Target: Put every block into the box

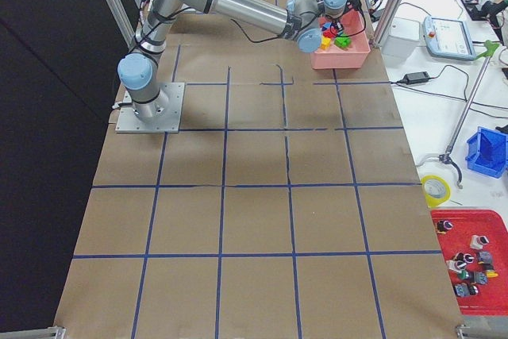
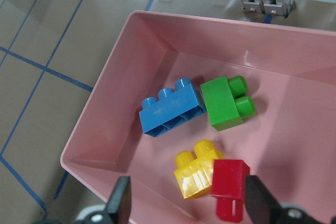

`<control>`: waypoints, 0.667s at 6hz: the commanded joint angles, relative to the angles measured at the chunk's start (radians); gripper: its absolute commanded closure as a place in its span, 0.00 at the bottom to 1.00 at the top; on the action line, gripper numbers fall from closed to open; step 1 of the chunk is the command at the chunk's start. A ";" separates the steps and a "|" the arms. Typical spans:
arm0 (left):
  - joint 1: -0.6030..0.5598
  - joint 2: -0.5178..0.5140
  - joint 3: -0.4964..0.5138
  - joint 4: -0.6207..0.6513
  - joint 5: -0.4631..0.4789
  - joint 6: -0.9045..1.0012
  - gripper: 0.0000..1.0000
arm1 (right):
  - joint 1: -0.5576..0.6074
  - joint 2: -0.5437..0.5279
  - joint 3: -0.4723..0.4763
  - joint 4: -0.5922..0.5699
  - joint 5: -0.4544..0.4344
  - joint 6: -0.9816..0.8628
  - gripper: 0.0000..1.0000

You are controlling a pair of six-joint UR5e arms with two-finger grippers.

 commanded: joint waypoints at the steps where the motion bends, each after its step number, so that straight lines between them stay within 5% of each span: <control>1: 0.011 0.198 -0.179 -0.056 0.005 0.018 0.01 | -0.001 -0.008 -0.005 0.004 0.001 -0.004 0.00; 2: 0.010 0.273 -0.232 -0.058 0.003 0.053 0.01 | -0.007 -0.023 0.001 0.012 -0.015 -0.010 0.00; 4: -0.001 0.335 -0.280 -0.084 -0.004 0.053 0.01 | -0.050 -0.164 0.008 0.312 -0.202 -0.004 0.00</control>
